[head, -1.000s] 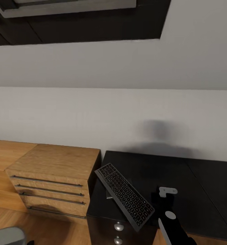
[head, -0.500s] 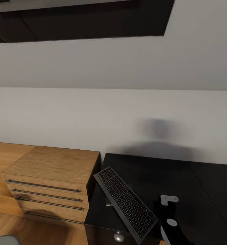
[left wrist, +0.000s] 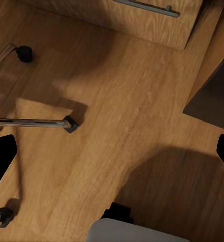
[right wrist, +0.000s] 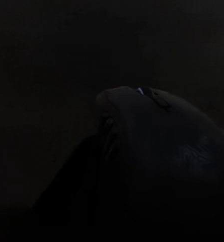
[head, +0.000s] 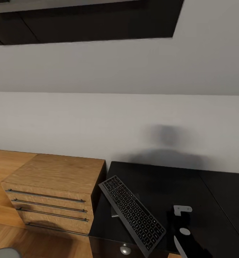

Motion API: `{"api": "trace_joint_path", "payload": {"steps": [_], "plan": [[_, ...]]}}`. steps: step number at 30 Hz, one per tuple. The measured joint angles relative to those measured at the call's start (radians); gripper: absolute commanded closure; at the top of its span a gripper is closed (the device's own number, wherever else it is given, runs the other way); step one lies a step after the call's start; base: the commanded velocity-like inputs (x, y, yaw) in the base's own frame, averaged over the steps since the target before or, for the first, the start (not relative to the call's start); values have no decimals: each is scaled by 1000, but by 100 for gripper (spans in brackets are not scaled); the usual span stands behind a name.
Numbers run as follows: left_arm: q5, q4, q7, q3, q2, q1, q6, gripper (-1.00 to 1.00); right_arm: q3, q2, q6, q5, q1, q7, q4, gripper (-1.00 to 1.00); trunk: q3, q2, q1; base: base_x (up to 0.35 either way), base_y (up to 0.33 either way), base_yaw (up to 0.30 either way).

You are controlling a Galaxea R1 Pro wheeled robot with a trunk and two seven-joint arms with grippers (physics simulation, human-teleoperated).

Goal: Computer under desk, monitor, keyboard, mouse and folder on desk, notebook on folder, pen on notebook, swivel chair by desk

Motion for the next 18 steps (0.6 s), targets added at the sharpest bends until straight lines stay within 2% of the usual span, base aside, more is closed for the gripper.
{"api": "trace_joint_path", "payload": {"steps": [9, 18], "plan": [[0, 0, 0, 0, 1, 0, -2, -100, 1, -16, -30, -1, -51, -1, 101, 100, 0, 0, 0, 0, 0, 0], [0, 0, 0, 0, 1, 0, -2, -100, 1, -19, -42, -2, -59, -1, 117, 100, 0, 0, 0, 0, 0, 0]]}}
